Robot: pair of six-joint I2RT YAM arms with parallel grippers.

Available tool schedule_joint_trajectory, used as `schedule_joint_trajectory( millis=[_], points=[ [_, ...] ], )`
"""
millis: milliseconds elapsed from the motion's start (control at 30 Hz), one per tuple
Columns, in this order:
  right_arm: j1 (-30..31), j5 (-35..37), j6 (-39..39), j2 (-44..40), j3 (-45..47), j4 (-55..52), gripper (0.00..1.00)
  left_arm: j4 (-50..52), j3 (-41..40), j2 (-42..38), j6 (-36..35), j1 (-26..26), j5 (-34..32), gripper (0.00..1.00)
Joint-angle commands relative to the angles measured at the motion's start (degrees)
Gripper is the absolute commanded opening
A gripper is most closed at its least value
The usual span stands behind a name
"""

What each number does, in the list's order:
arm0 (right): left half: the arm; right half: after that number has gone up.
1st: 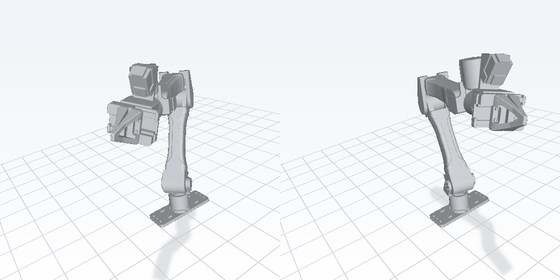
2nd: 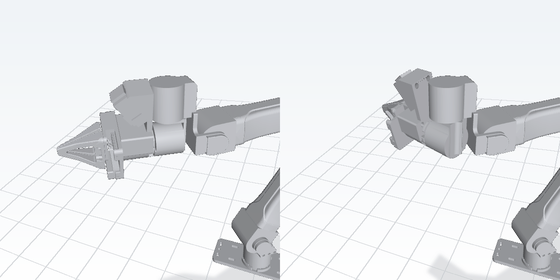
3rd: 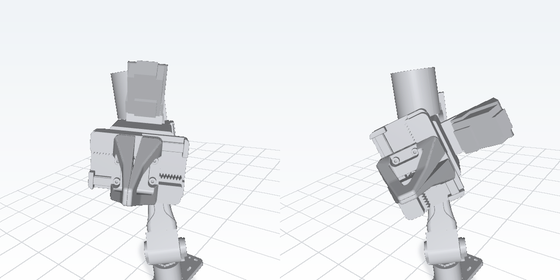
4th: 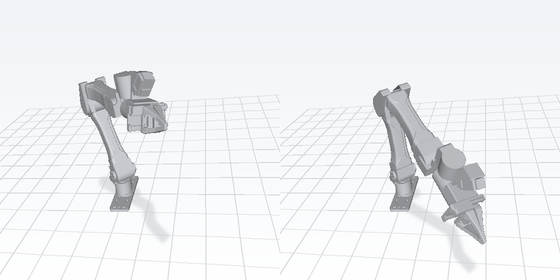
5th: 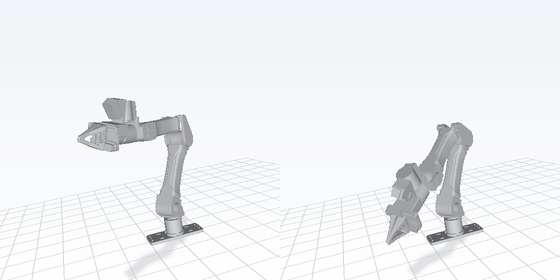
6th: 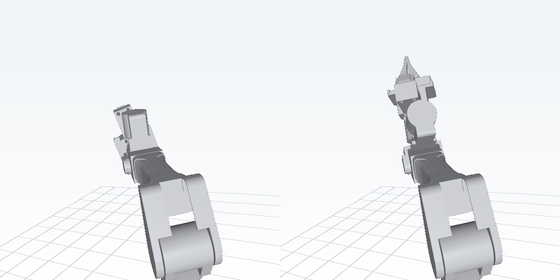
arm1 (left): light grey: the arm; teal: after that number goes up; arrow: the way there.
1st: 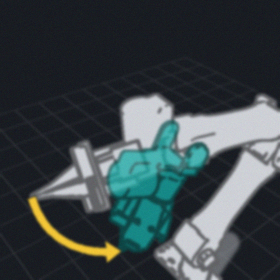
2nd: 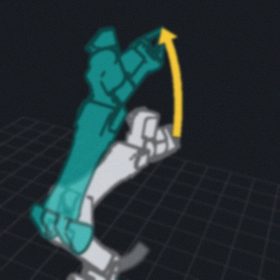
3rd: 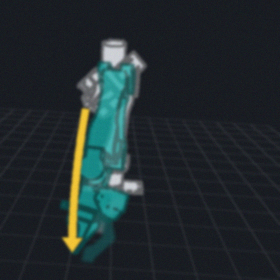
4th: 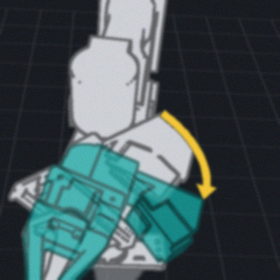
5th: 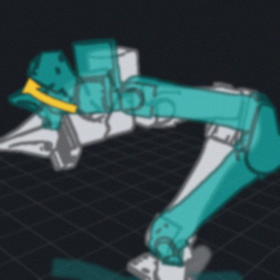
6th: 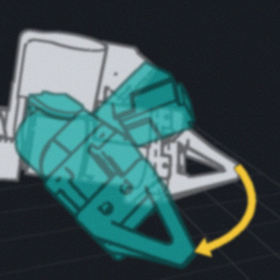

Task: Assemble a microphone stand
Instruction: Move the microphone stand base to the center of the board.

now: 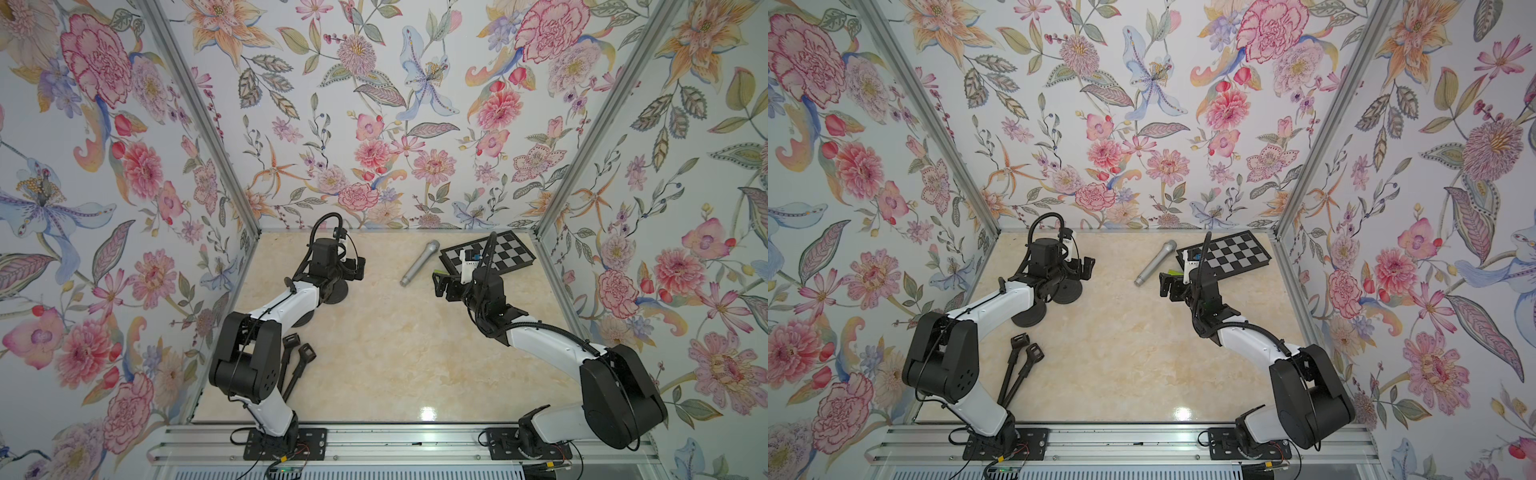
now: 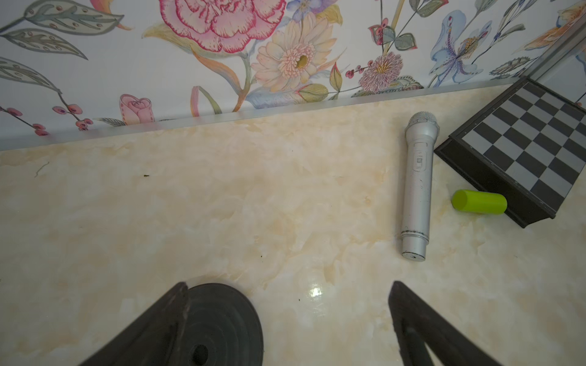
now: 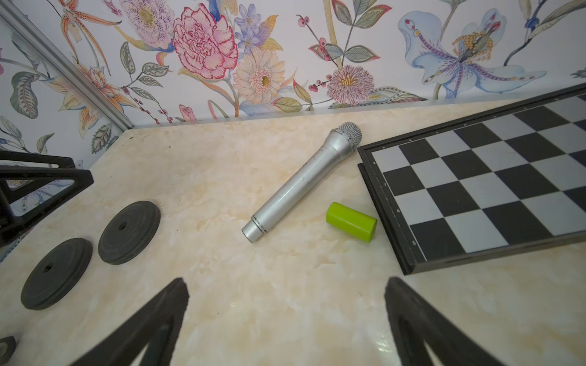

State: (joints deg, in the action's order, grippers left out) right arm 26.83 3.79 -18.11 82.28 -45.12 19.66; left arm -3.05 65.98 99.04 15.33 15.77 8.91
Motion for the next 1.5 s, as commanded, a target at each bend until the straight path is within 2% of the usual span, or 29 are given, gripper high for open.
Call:
schedule_joint_trajectory(
  millis=[0,100,233,333,433,567,667,933,1300,1467],
  points=[
    [0.3,2.5,1.0,0.9,-2.8,-4.1,1.00,10.2,5.6,4.1,-0.3,-0.2,-2.7,0.99],
    [0.5,2.8,1.4,1.0,-3.4,-6.2,1.00,15.1,9.8,8.3,2.2,-0.9,-2.2,0.99],
    [0.5,3.5,3.2,2.5,-5.3,-7.0,1.00,15.2,10.9,11.7,3.1,-1.4,-1.7,0.99],
    [0.5,4.9,2.0,3.4,-7.6,-9.8,1.00,18.9,14.5,14.9,3.2,-1.7,-1.7,0.99],
    [0.5,4.1,1.4,3.9,-7.5,-8.6,1.00,23.4,17.0,16.0,3.9,-2.0,-4.4,0.99],
    [0.7,5.7,-0.4,3.3,-7.2,-9.3,1.00,21.8,13.6,13.0,4.1,-2.5,-4.1,0.99],
    [0.7,4.9,-1.2,3.5,-5.3,-6.2,1.00,22.5,13.3,13.8,3.9,-2.7,-3.2,0.99],
    [1.0,4.7,-1.0,4.6,-7.3,-8.4,1.00,22.3,10.0,13.2,3.9,-2.7,-3.3,0.99],
    [1.4,7.0,-5.4,3.5,-5.4,-7.8,1.00,22.8,6.5,12.6,5.1,-2.3,3.5,0.99],
    [1.7,6.6,-6.5,2.4,-4.8,-5.3,1.00,23.1,6.4,13.7,5.0,-1.7,4.6,0.99]
  ],
)
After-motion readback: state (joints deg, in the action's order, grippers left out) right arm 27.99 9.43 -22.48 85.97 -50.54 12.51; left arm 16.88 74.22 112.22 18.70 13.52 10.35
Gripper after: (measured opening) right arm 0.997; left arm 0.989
